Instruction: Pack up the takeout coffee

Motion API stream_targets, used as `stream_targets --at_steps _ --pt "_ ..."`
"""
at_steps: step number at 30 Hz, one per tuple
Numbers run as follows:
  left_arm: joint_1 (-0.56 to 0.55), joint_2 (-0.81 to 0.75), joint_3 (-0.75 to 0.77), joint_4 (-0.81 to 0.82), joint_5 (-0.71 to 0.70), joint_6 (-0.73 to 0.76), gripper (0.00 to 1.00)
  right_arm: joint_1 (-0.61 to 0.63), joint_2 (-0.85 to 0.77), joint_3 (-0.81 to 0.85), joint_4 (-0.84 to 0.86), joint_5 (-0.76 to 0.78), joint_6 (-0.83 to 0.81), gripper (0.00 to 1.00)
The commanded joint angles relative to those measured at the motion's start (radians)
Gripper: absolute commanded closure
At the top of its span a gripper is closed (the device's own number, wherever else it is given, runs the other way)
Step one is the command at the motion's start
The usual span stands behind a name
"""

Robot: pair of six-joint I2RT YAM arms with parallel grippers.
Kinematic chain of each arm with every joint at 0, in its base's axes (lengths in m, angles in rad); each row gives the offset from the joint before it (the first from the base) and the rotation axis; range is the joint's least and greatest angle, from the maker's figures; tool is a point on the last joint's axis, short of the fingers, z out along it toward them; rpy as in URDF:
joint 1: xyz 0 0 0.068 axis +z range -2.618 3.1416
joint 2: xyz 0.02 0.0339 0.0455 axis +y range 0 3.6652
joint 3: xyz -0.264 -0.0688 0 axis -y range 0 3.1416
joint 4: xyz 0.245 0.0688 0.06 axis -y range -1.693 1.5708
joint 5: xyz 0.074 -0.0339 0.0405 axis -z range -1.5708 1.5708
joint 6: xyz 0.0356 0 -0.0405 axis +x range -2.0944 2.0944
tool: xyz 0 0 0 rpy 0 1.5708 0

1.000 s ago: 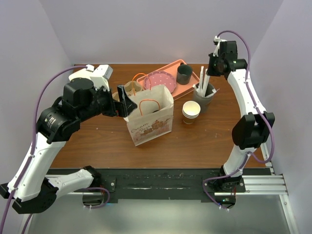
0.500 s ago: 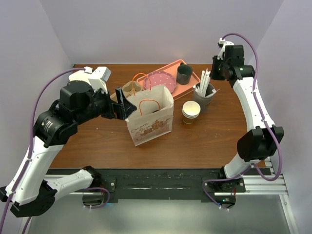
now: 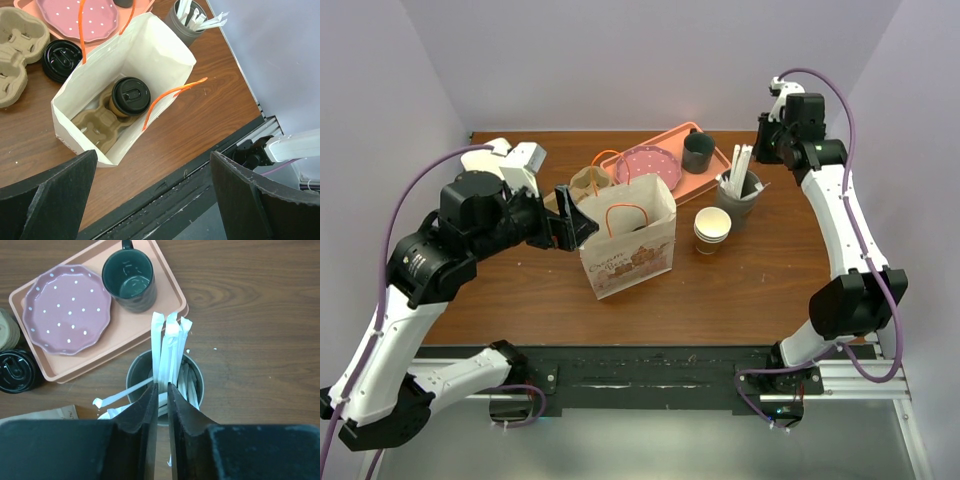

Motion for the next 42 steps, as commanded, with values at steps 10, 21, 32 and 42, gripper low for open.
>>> stream_targets --at_steps 10,21,32,42 --pt "-0.003 -0.009 0.005 -0.003 0.004 -0.007 0.00 0.000 0.127 0.080 0.102 0.017 -0.024 0.75" --pt "-0.003 0.020 0.028 -0.002 -0.013 -0.003 0.00 0.011 0.208 0.143 0.089 0.054 -0.029 0.73" --pt "-0.001 0.037 0.030 0.012 -0.016 0.011 0.00 0.017 0.239 0.180 0.066 0.079 -0.040 0.83" --pt "-0.003 0.036 0.033 0.003 -0.024 0.024 0.00 0.025 0.219 0.187 0.047 0.089 -0.043 1.00"
